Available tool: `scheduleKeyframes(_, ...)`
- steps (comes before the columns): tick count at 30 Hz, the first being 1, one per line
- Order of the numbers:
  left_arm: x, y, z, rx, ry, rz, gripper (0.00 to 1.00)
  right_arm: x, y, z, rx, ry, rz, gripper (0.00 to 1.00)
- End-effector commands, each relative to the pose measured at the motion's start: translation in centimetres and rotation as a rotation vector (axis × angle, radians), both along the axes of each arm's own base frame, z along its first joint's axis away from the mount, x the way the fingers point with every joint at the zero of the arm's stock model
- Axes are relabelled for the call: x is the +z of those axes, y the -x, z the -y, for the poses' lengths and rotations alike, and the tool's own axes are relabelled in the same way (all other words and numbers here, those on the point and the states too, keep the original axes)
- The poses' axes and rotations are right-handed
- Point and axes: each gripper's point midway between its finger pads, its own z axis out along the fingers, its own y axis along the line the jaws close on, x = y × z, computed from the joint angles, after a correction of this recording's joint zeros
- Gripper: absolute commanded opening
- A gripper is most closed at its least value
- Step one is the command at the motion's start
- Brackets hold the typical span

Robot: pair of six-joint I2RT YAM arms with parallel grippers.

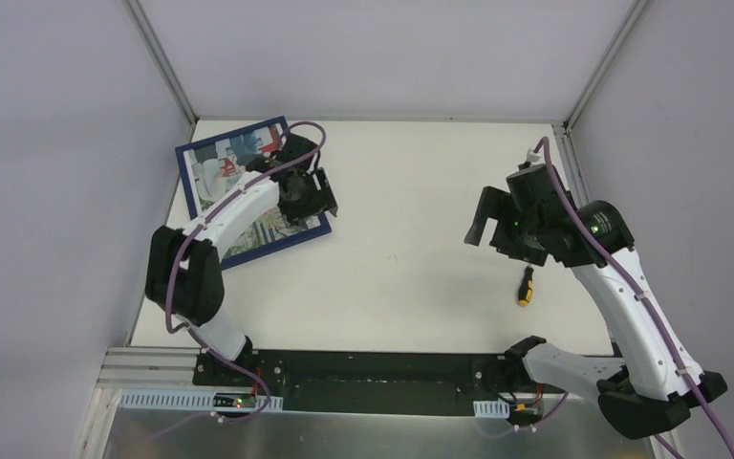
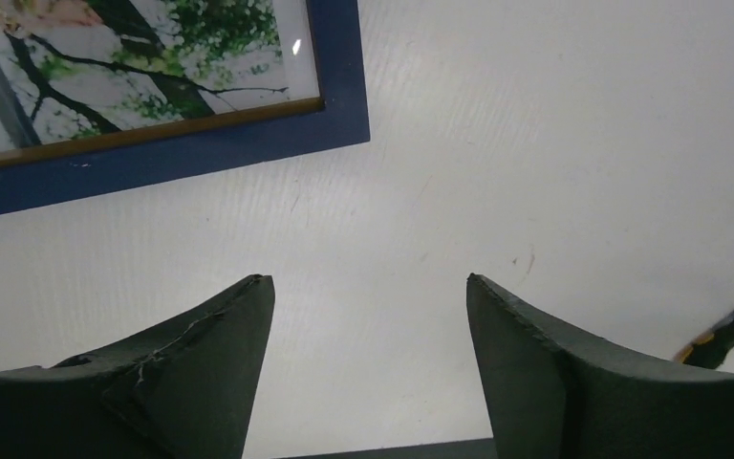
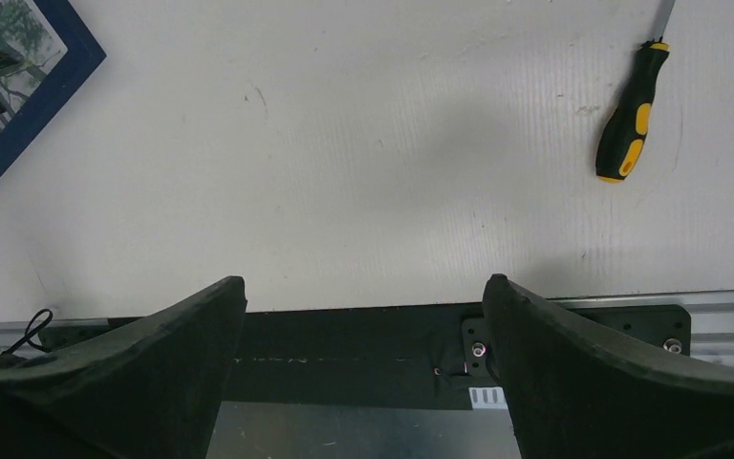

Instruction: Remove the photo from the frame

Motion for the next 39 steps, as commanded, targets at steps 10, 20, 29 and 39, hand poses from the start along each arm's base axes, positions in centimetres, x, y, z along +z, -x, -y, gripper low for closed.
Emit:
scheduleKeyframes(10,-4.1,-5.9,1.1,0.046,-0.319,0.044,0.47,-0.6,-0.2,-1.4,0.038,-0.035,-0.046,0.99)
scheduleKeyframes(20,-6.0,-7.0,0.4,0.054,-0.371,0.013,0.47,-0.9,0.5,-0.2,0.036,0.003,-0.048,0.99)
scheduleKeyframes(29,-7.5,-6.7,-0.1,0.069,-0.402,-0.031,0.5,-0.9,0.0,-0.3,0.052,0.01,-0.059,0.99)
scheduleKeyframes(39,-8.5,-6.5,-0.1,0.076,-0.411,-0.06,0.43,-1.3,-0.2,-0.2,0.048,0.007,-0.075,0.99)
